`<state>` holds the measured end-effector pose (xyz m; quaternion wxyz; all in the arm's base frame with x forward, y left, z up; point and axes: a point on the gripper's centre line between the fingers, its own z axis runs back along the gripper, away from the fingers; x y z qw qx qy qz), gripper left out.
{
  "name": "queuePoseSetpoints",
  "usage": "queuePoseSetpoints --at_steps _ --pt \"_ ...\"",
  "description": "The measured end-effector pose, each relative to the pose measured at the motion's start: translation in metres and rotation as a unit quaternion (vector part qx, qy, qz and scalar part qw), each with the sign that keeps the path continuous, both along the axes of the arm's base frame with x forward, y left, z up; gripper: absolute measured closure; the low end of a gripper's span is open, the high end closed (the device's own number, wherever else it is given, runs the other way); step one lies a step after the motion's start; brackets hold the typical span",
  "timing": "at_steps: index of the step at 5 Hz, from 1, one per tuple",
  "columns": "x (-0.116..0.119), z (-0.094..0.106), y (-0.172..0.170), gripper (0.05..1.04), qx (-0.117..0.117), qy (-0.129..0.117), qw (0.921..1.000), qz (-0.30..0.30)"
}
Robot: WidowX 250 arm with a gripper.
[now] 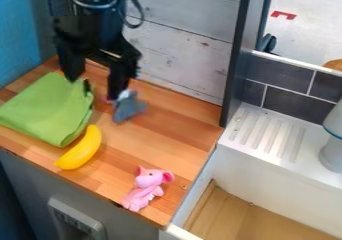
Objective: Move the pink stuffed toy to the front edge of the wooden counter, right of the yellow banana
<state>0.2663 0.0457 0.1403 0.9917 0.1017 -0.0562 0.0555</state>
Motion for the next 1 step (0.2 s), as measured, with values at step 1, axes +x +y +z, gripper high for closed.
queuePoseSetpoints --at_steps 1 --pt "-0.0037 -0.018 0.0413 0.083 -0.037 0.047 0.9981 0.017"
